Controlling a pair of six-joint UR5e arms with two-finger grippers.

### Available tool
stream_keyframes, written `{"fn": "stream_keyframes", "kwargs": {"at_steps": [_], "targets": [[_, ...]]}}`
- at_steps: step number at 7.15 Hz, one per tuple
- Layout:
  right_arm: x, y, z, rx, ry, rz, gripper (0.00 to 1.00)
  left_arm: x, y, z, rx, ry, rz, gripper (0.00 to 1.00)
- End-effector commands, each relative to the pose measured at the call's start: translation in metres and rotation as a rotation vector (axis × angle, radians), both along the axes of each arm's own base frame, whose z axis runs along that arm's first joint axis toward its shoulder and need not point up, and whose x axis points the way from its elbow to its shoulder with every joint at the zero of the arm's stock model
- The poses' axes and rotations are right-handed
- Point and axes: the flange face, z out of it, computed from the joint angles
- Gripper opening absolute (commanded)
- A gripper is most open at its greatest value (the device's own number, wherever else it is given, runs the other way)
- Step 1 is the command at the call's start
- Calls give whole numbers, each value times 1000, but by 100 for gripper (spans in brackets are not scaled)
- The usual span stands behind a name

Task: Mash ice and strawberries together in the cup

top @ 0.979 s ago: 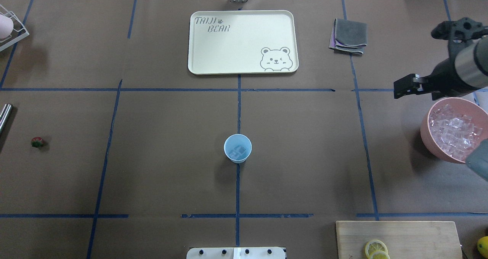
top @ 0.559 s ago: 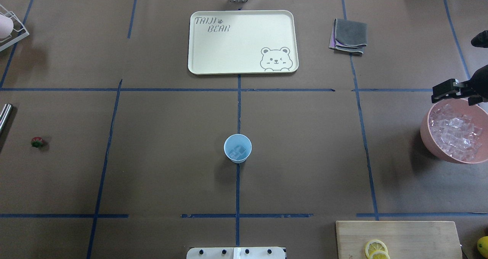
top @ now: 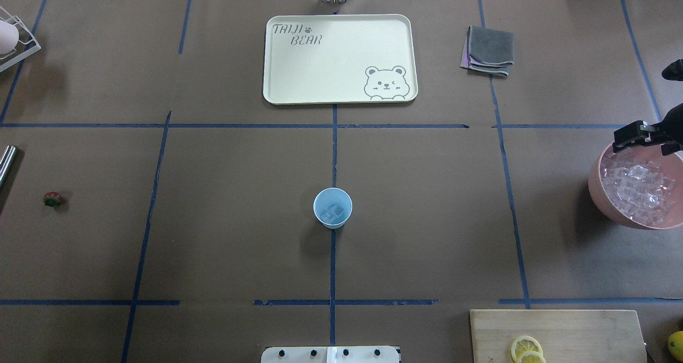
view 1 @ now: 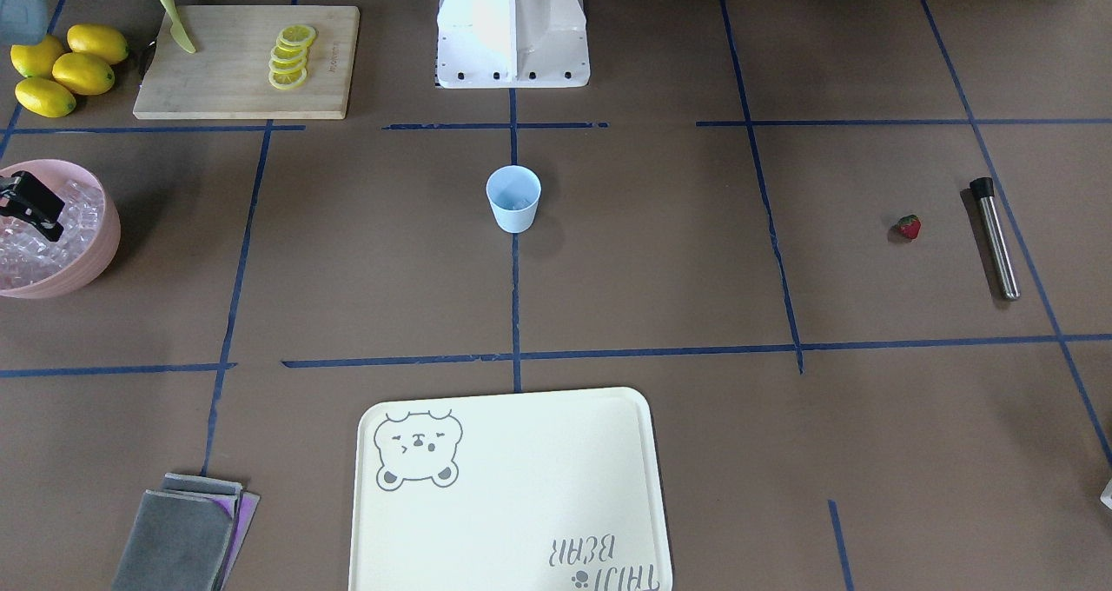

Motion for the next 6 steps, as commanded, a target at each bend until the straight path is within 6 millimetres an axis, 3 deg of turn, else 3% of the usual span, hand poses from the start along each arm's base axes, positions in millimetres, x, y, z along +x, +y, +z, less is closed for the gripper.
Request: {"fn": "stream_keyframes", "kwargs": {"at_steps": [1,4,6], "targets": [[0,1,18,-25,10,-10,90,0,-1,-2,5,0,0,100],[3,7,33,-51,23,-12,72,0,-1,-4,7,0,-1,100],[-1,3,43,-67,31,-15,72,0,-1,-6,12,-1,-1,100]]}}
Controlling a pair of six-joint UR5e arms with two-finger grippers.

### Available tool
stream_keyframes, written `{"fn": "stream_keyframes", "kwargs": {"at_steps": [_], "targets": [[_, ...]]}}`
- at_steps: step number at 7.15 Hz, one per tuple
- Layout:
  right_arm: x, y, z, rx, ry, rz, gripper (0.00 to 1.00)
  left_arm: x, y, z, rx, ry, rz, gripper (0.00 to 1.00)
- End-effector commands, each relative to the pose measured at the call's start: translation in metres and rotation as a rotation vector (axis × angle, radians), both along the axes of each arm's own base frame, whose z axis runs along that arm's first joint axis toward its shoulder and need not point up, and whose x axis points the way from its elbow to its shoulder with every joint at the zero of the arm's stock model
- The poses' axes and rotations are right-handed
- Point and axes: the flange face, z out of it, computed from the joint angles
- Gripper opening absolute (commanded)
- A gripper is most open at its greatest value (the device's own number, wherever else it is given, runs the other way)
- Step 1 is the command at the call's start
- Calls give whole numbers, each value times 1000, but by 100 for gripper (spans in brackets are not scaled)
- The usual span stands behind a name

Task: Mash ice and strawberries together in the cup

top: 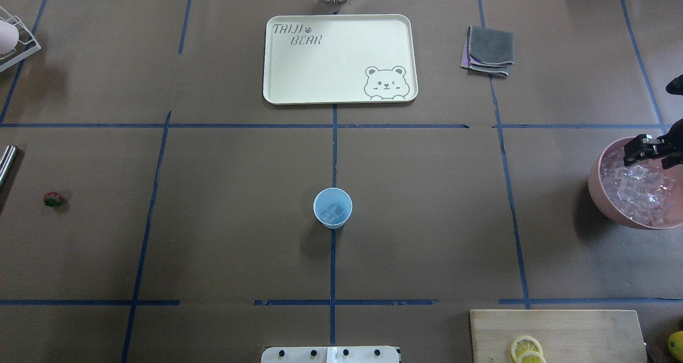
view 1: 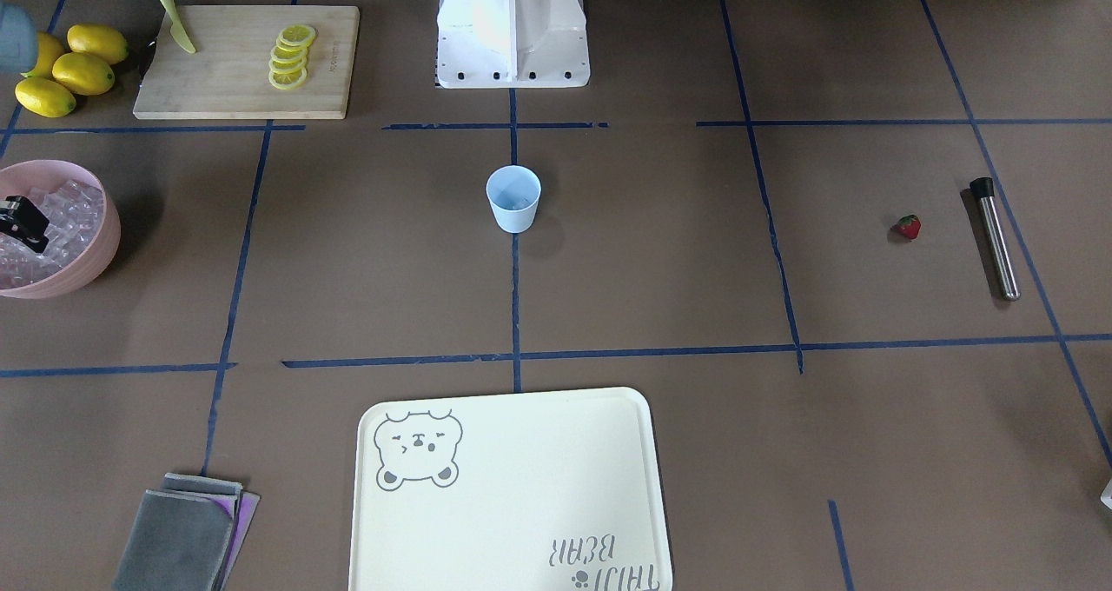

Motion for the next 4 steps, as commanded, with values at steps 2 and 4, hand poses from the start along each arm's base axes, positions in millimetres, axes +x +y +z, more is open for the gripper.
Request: {"fn": "stream_keyframes", "kwargs": {"at_steps": [2,4], "targets": [[-4,-3,10,-15,9,-4,69,0,0,-2,4,-1,0,100],[-9,0,11,-17,10,-15,69,0,1,0,2,-1,1,100]]}}
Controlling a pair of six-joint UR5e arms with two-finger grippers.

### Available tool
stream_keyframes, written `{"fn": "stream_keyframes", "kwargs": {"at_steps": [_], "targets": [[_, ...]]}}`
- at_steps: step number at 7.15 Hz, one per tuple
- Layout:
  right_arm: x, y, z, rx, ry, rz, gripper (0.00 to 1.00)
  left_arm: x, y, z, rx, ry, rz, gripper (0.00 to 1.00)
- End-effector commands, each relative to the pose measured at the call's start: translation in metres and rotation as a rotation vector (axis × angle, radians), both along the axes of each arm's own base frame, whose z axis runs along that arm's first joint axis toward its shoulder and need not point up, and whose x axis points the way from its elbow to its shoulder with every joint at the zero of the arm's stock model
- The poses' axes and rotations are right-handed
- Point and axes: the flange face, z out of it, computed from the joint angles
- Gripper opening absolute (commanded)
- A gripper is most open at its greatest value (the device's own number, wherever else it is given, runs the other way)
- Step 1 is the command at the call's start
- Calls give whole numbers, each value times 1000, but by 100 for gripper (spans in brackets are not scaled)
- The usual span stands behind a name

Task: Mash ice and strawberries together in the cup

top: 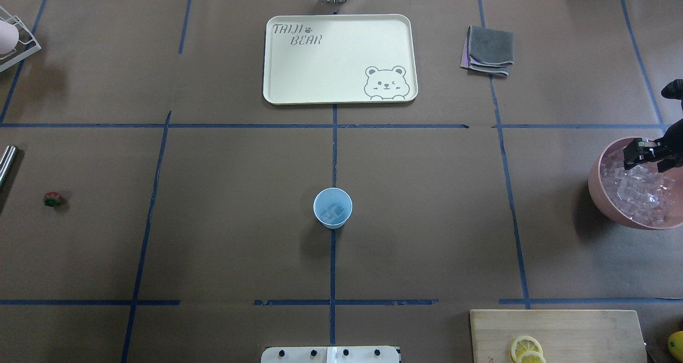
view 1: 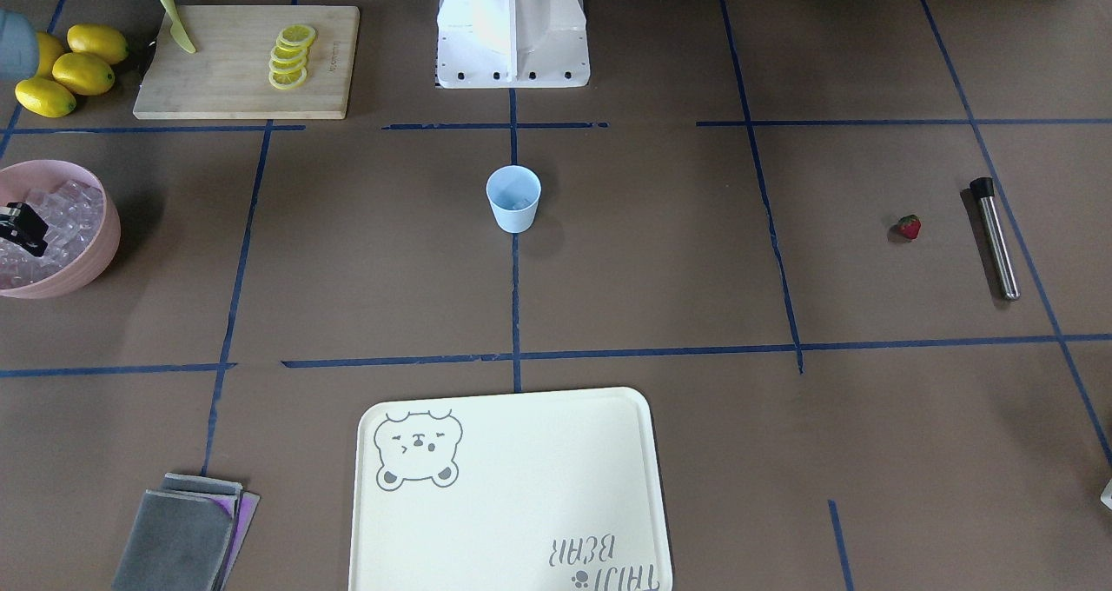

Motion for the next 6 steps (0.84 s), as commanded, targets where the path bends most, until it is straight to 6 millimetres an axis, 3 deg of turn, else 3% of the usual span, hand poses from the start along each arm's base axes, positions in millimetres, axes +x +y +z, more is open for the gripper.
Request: {"fn": "stream_keyframes", "kwargs": {"at_steps": [1,6], "targets": [[-4,2,0,-1,-1,-10,68,0,0,1,-1,0,0,100],[-6,5,2,-7,-3,-17,63,0,0,1,-1,0,0,100]]}}
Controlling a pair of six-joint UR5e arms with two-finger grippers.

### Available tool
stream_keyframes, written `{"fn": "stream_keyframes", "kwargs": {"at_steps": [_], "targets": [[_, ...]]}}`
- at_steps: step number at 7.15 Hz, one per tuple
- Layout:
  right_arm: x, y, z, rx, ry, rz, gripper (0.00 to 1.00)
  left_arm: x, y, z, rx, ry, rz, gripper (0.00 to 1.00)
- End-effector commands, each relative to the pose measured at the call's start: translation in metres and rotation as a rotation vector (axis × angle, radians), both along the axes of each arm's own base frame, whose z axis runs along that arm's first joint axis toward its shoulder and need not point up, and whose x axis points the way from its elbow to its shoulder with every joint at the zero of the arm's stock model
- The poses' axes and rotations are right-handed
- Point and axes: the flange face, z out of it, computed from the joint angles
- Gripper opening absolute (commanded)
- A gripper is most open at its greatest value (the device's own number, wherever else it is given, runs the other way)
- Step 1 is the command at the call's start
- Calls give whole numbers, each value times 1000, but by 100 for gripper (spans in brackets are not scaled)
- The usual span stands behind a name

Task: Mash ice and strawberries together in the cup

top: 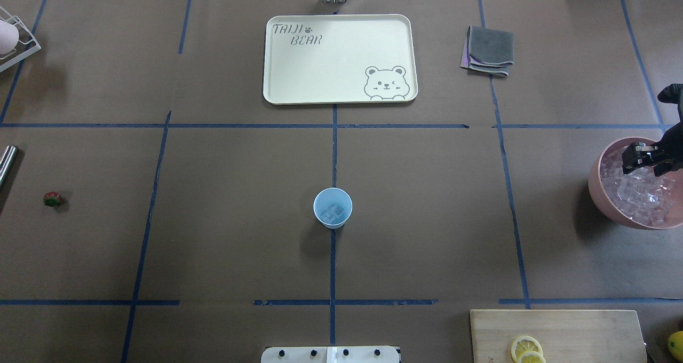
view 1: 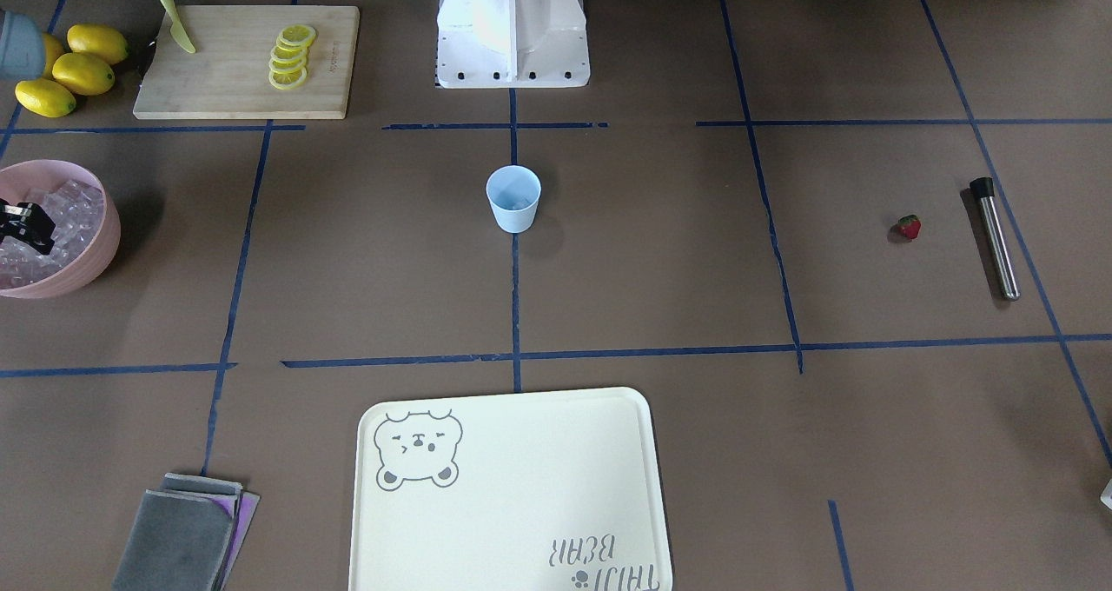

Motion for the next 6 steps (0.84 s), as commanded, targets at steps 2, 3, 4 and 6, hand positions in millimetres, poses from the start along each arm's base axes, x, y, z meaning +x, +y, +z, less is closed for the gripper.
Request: {"fn": "stream_keyframes", "kwargs": {"at_steps": [2,3,4,6], "targets": [[-3,1,0,-1,-1,-7,63,0,0,0,0,0,0,100],[-3,2,1,-2,0,-9,63,0,0,0,0,0,0,100],[-3,2,2,-4,1,-9,62,0,0,0,0,2,0,100],[-2,3,2,-5,1,-7,16,0,0,0,-2,2,0,100]]}}
